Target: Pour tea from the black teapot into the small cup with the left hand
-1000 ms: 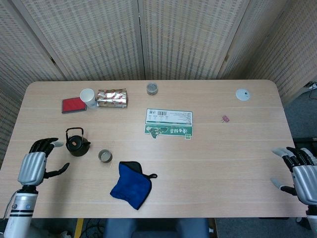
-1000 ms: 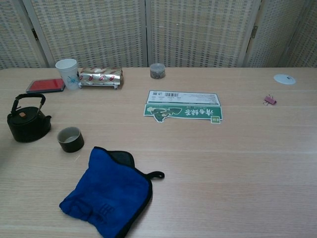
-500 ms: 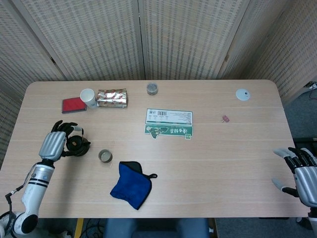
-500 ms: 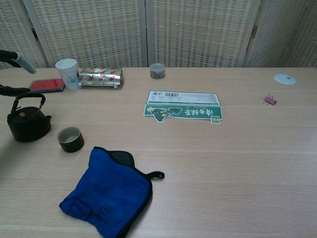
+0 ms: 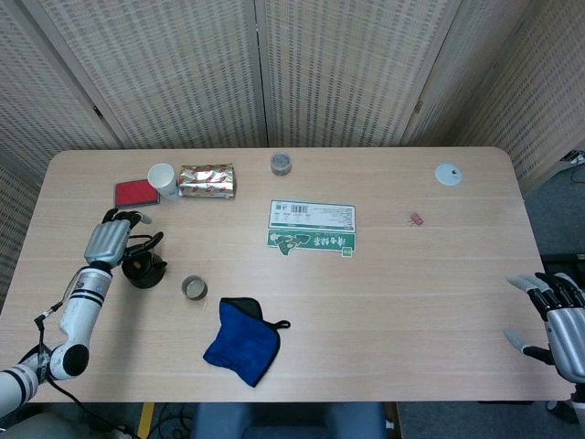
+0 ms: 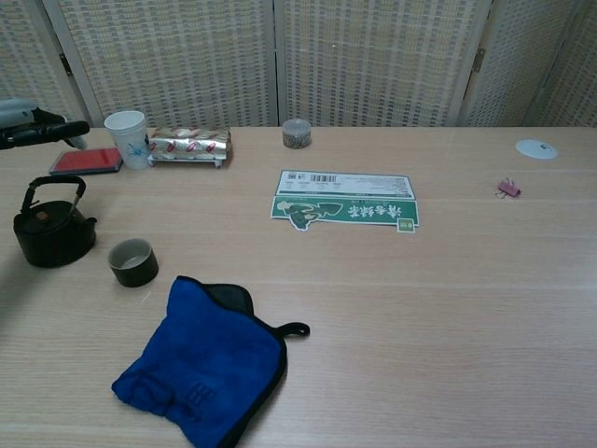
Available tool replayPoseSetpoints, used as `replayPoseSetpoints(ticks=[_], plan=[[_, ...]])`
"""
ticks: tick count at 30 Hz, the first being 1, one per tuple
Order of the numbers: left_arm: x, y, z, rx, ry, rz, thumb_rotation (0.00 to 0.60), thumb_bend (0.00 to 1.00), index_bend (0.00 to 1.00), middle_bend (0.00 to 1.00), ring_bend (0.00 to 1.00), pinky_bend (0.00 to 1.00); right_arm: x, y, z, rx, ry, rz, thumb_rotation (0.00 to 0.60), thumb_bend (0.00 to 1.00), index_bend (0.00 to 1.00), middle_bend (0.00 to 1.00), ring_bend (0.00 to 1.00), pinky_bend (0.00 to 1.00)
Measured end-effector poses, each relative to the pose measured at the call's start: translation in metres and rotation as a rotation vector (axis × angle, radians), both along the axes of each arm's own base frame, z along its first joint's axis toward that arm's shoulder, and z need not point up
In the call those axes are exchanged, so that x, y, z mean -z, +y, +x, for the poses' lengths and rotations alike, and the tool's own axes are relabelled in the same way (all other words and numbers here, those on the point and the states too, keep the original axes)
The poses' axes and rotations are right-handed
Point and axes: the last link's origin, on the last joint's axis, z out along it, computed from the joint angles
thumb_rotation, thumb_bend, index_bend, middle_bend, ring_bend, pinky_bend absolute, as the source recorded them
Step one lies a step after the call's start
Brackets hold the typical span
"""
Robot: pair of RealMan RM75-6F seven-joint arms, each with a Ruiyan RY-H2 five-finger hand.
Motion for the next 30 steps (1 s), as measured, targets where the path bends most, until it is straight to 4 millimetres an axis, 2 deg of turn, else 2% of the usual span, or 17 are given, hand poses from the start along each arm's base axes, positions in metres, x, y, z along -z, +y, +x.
replayPoseSetpoints(ticks=[9,17,30], plan=[[0.011,0.020,-0.016,-0.077,0.130,-0.005,0.040,0.17,0.32,0.29,0.21,0.00,0.003,-0.001,-0.001,0.008,-0.002,0.012,0.600,0.12,0.24,0.24,0.15,0.18],[0.019,0.023,-0.026,-0.107,0.171,-0.017,0.043,0.17,0.33,0.31,0.21,0.00,0.011,-0.002,-0.001,0.006,-0.017,0.072,0.600,0.11,0.24,0.24,0.15,0.18],[0.024,0.023,-0.033,-0.134,0.163,-0.032,0.040,0.17,0.43,0.42,0.27,0.00,0.014,-0.002,-0.002,0.012,-0.028,0.073,0.600,0.12,0.24,0.24,0.15,0.18]])
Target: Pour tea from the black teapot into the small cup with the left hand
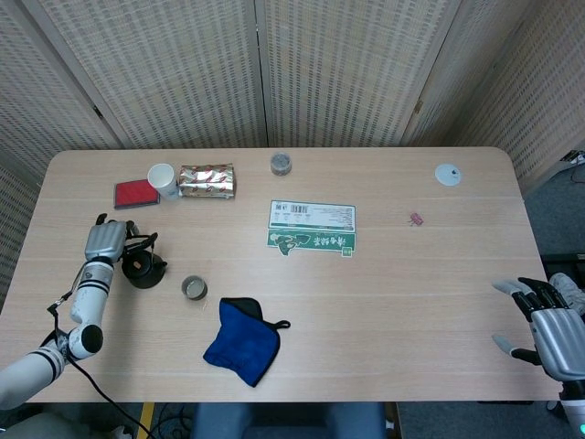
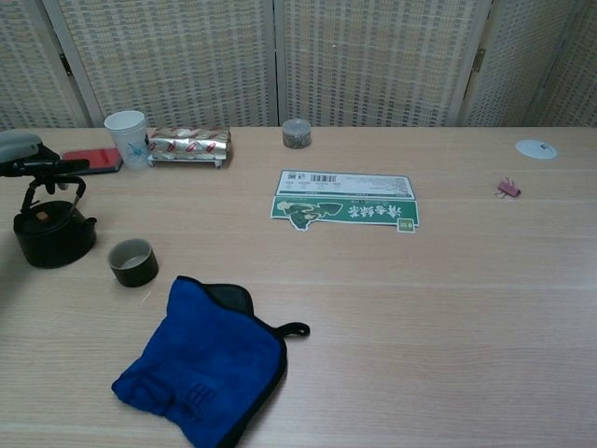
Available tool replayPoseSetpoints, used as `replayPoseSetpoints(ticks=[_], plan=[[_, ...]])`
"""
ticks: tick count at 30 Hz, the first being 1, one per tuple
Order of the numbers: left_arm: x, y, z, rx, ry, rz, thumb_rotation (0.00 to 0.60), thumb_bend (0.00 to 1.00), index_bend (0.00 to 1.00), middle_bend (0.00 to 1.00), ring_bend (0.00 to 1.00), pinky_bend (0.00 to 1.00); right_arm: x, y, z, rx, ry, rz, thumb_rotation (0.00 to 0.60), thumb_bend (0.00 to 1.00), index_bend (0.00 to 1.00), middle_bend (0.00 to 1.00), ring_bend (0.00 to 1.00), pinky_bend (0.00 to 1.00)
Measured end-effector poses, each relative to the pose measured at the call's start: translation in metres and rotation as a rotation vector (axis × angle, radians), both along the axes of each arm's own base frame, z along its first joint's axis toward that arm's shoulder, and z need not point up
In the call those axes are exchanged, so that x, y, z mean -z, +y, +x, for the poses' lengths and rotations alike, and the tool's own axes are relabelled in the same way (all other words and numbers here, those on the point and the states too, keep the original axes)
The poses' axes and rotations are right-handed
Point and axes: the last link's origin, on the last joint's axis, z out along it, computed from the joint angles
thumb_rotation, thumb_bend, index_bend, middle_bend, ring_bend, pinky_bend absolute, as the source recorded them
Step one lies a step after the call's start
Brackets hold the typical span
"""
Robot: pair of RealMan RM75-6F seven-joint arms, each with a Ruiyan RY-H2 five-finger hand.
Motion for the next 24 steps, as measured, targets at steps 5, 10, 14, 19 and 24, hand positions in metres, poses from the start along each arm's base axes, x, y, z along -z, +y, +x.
replayPoseSetpoints(ticks=[5,10,14,19,24], plan=[[0.000,-0.002,0.001,0.003,-0.013,-0.004,0.043,0.17,0.46,0.47,0.29,0.00,-0.001,0.000,0.000,-0.001,-0.001,-0.007,0.600,0.12,0.24,0.24,0.15,0.18],[-0.004,-0.005,0.001,0.006,-0.035,0.005,0.042,0.17,0.47,0.48,0.30,0.00,-0.001,0.001,0.001,-0.003,-0.007,-0.012,0.600,0.12,0.24,0.24,0.15,0.18],[-0.008,-0.009,0.003,0.024,-0.047,0.011,0.041,0.17,0.47,0.49,0.30,0.00,-0.001,0.001,0.001,-0.006,-0.008,-0.014,0.600,0.12,0.24,0.24,0.15,0.18],[-0.016,-0.017,0.008,0.054,-0.057,0.010,0.042,0.17,0.47,0.50,0.31,0.00,-0.001,0.000,0.002,-0.013,-0.010,-0.015,0.600,0.12,0.24,0.24,0.15,0.18],[-0.027,-0.032,0.013,0.092,-0.066,0.010,0.063,0.17,0.47,0.51,0.32,0.00,0.000,-0.001,0.003,-0.020,-0.012,-0.013,0.600,0.12,0.24,0.24,0.15,0.18]])
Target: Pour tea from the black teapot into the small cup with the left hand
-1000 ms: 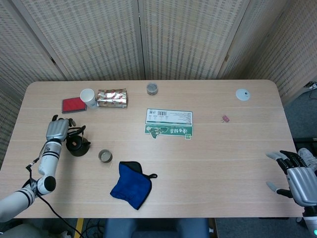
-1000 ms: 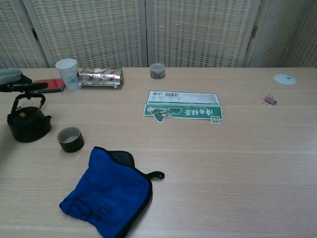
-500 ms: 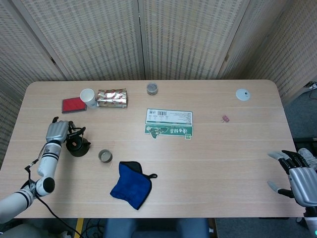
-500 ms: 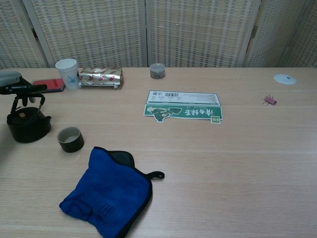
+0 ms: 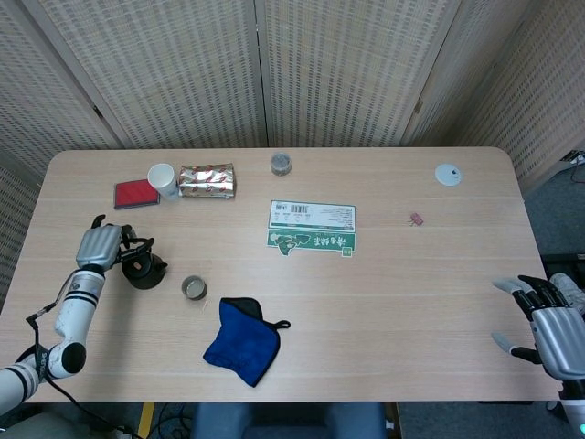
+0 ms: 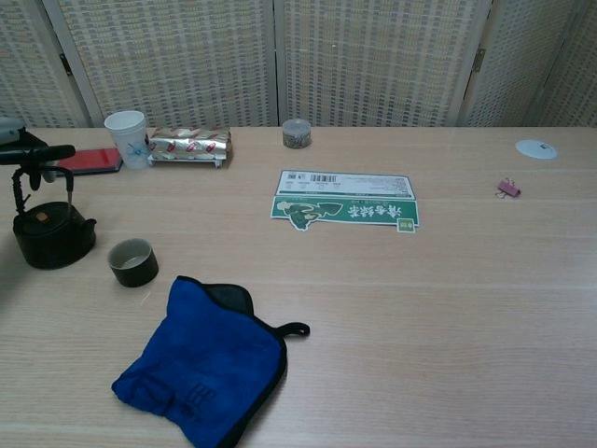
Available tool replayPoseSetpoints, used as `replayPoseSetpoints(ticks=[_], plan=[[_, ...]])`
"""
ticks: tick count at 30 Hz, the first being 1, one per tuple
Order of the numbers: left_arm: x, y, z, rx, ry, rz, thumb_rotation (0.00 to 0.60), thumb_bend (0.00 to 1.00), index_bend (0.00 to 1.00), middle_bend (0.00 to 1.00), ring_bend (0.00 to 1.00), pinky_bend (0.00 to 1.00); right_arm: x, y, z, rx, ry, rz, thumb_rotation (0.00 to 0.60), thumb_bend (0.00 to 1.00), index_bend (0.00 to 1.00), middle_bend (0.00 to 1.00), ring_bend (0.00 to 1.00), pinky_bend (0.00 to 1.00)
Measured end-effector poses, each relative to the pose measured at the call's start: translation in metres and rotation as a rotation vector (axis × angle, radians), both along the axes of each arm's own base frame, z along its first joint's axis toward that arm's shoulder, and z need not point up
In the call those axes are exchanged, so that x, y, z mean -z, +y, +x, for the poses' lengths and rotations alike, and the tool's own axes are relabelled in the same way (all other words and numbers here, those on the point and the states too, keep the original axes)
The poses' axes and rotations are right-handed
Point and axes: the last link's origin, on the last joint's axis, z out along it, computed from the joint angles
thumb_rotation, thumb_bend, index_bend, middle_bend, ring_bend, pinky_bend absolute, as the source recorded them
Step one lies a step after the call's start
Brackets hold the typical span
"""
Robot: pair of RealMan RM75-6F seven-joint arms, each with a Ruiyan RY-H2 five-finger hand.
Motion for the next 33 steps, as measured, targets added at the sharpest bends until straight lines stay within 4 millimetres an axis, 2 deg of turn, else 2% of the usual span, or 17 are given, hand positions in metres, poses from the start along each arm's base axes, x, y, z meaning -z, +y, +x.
replayPoseSetpoints(ticks=[10,13,15,17,18,23,27,33], plan=[[-0.019,-0.040,0.003,0.067,-0.007,0.020,0.083,0.17,0.48,0.52,0.33,0.00,-0.001,0.003,0.000,-0.005,-0.004,-0.008,0.600,0.12,0.24,0.24,0.15,0.18],[-0.021,-0.051,0.002,0.076,-0.010,0.020,0.182,0.17,0.48,0.52,0.33,0.00,-0.002,0.004,-0.001,-0.005,-0.004,-0.009,0.600,0.12,0.24,0.24,0.15,0.18],[-0.022,-0.056,0.001,0.081,-0.010,0.023,0.284,0.17,0.49,0.52,0.33,0.00,-0.002,0.004,-0.001,-0.006,-0.005,-0.010,0.600,0.12,0.24,0.24,0.15,0.18],[-0.023,-0.059,0.001,0.091,-0.014,0.030,0.354,0.17,0.49,0.52,0.33,0.00,-0.002,0.004,-0.001,-0.006,-0.006,-0.010,0.600,0.12,0.24,0.24,0.15,0.18],[-0.023,-0.061,0.002,0.095,-0.015,0.031,0.369,0.17,0.48,0.52,0.33,0.00,-0.002,0.004,-0.001,-0.006,-0.006,-0.010,0.600,0.12,0.24,0.24,0.15,0.18],[-0.023,-0.066,0.003,0.098,-0.051,0.036,0.398,0.17,0.43,0.49,0.31,0.00,-0.002,0.004,-0.002,-0.006,-0.007,-0.009,0.600,0.12,0.24,0.24,0.15,0.18],[-0.019,-0.064,0.008,0.102,-0.075,0.042,0.362,0.17,0.39,0.44,0.31,0.00,-0.002,0.003,-0.003,-0.005,-0.007,-0.010,0.600,0.12,0.24,0.24,0.15,0.18],[-0.007,-0.061,0.018,0.115,-0.081,0.027,0.353,0.17,0.37,0.42,0.29,0.00,-0.002,0.002,-0.005,0.003,-0.009,-0.010,0.600,0.12,0.24,0.24,0.15,0.18]])
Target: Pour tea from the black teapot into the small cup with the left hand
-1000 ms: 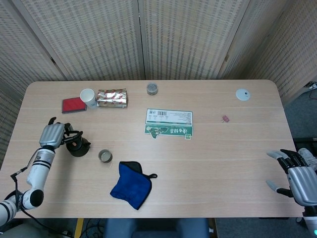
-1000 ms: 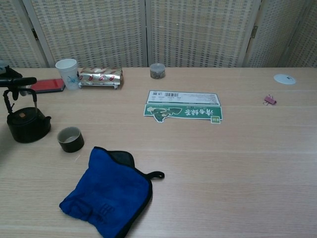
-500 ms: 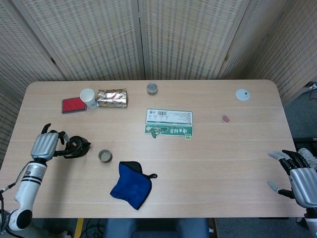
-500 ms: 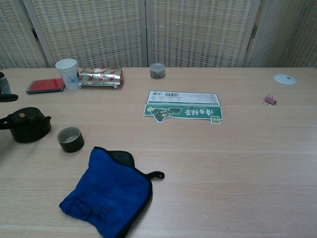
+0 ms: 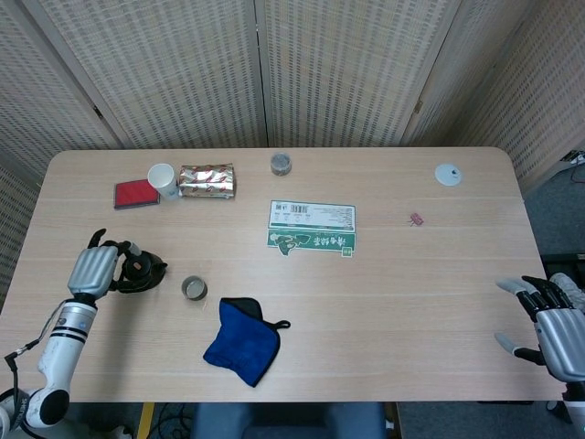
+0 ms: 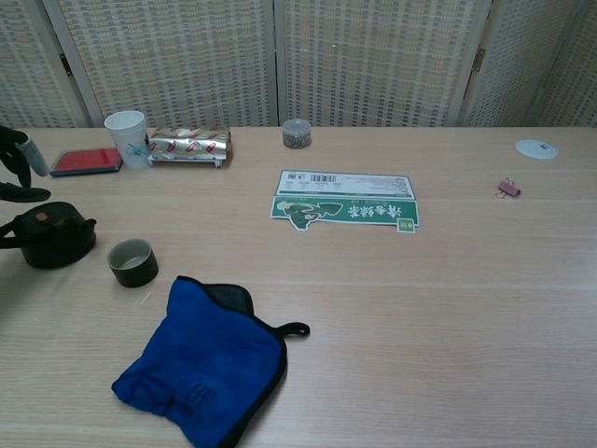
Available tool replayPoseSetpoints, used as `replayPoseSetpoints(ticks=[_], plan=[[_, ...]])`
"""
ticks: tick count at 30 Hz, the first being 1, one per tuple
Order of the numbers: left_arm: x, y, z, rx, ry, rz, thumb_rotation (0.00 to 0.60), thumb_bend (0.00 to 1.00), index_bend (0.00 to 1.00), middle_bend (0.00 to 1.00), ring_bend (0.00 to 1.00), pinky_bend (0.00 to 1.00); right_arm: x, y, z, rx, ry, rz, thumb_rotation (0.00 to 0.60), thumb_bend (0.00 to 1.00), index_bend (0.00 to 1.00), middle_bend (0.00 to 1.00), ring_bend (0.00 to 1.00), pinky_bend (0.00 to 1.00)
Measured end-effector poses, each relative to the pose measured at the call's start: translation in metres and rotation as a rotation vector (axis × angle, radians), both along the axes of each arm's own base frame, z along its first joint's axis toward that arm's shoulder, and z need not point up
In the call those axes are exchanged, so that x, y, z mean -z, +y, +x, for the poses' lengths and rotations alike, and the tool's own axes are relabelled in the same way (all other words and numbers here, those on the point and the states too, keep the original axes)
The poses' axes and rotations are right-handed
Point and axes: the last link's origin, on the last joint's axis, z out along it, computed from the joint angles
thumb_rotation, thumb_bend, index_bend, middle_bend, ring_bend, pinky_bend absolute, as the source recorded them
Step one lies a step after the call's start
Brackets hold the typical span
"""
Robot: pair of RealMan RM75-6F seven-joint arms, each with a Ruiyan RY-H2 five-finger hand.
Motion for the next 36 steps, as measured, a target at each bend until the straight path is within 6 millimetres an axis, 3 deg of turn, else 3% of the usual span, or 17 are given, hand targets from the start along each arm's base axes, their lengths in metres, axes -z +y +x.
replayPoseSetpoints(ticks=[13,18,21,26,36], plan=[[0.027,0.012,-0.003,-0.013,0.116,-0.012,0.412,0.17,0.28,0.34,0.23,0.00,-0.003,0.001,-0.006,0.017,-0.003,-0.010,0.600,0.12,0.24,0.24,0.15,0.18],[0.029,0.012,-0.006,-0.032,0.119,-0.021,0.422,0.17,0.28,0.33,0.23,0.00,-0.003,0.001,-0.006,0.016,-0.005,-0.015,0.600,0.12,0.24,0.24,0.15,0.18],[0.029,0.012,-0.008,-0.029,0.143,-0.025,0.482,0.17,0.28,0.33,0.23,0.00,-0.003,0.001,-0.005,0.014,-0.006,-0.016,0.600,0.12,0.24,0.24,0.15,0.18],[0.027,0.011,-0.010,-0.025,0.175,-0.023,0.524,0.17,0.28,0.33,0.22,0.00,-0.003,0.002,-0.005,0.014,-0.005,-0.019,0.600,0.12,0.24,0.24,0.15,0.18],[0.024,0.009,-0.016,-0.037,0.195,-0.008,0.539,0.17,0.28,0.33,0.22,0.00,-0.003,0.003,-0.005,0.014,-0.007,-0.021,0.600,0.12,0.24,0.24,0.15,0.18]])
